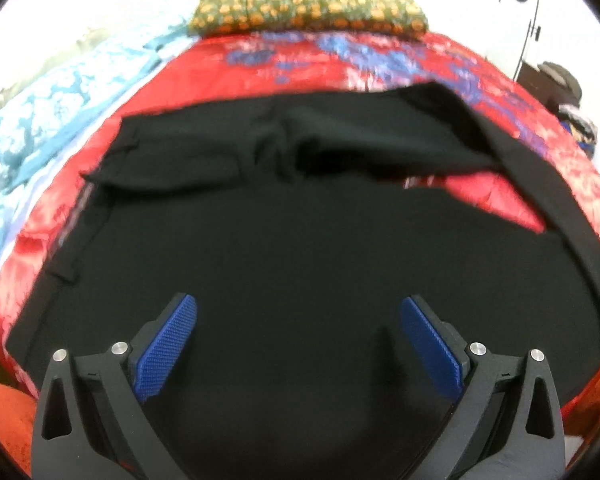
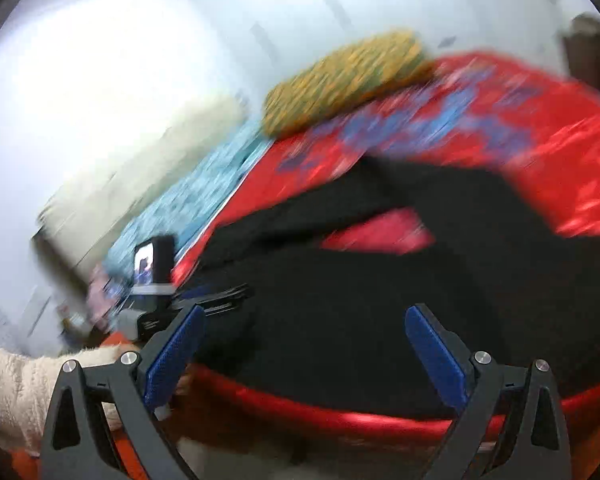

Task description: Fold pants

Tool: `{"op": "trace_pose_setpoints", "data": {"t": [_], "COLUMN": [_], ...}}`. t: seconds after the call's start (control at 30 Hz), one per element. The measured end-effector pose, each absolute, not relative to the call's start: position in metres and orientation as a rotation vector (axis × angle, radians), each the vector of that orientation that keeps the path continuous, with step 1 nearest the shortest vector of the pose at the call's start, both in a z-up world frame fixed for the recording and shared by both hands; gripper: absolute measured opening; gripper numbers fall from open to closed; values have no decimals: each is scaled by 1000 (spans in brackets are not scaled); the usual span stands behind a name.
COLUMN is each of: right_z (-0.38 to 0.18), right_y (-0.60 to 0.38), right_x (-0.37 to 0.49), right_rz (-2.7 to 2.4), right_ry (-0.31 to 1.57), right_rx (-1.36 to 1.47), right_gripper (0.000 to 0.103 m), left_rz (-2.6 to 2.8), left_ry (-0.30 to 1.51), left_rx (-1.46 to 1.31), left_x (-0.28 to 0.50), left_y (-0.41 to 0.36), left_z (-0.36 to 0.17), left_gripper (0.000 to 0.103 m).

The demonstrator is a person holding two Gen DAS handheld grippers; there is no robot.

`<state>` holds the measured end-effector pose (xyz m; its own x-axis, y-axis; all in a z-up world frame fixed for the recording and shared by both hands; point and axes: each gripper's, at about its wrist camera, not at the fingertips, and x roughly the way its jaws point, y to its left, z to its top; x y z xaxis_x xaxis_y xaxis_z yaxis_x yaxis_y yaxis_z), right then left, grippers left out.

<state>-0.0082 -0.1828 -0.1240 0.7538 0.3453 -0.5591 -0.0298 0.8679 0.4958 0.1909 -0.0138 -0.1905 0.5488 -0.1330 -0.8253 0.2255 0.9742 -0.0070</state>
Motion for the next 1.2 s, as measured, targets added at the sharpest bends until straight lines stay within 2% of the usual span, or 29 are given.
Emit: {"op": "trace_pose_setpoints", "data": {"t": [0.1, 0.23, 0.47, 0.57, 0.73, 0.87, 0.93, 1.07, 1.2], "right_z": [-161, -193, -190, -190, -191, -198, -205, -192, -196], "right_y": [-191, -230, -293, -293, -291, -295, -310, -328, -349], "right_x": [11, -3, -34, -37, -40, -32, -43, -61, -72], "right_rz": [159, -40, -241, -207, -43, -96, -167, -327, -360], "right_ry": [783, 854, 772, 774, 738, 748, 712, 661, 609], "right_rx": [503, 548, 617, 640, 835, 835, 896, 850, 936], "right_gripper": [98, 98, 96, 96, 96, 96, 90, 90, 90], "left_rz": [-202, -177, -131, -129, -127, -128, -130, -132, -125], "left_ry": [944, 978, 1003, 999, 995, 993, 991, 990, 986], "left_rx": [139, 63, 18, 47, 72, 80, 88, 88, 97], "left_x": [195, 203, 209, 206, 205, 206, 204, 203, 203], "left_y": [-13, 0, 6, 3, 0, 0, 0, 0, -2], "left_z": [-191, -196, -205, -207, -207, -209, -209, -210, -211], "left_gripper": [102, 102, 102, 102, 102, 102, 102, 102, 102]}}
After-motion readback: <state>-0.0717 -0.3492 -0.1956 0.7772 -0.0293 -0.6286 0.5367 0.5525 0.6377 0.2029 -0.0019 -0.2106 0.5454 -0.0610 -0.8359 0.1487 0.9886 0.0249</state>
